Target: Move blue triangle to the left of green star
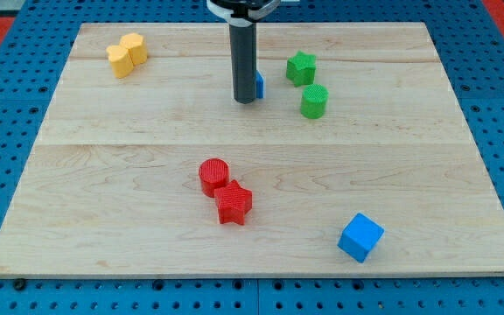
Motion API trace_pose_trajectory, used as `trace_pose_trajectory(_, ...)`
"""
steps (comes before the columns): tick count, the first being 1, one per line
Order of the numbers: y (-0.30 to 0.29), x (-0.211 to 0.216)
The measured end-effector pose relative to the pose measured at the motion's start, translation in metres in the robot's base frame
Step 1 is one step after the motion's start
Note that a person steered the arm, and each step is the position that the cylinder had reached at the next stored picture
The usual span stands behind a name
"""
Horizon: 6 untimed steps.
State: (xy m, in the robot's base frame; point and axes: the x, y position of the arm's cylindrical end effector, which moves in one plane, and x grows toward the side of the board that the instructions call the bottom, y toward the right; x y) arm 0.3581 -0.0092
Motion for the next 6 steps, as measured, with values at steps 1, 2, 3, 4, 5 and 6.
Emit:
trace_pose_trajectory(1, 0.012, -0.001)
trace_pose_trajectory(2, 0.03, -0.005)
trace_pose_trajectory(3, 0.034, -0.026)
trace_pose_trajectory(4, 0.031, -0.038)
trace_pose_trajectory(5, 0.015, -0.038)
trace_pose_trajectory(6, -0.005, -0.04)
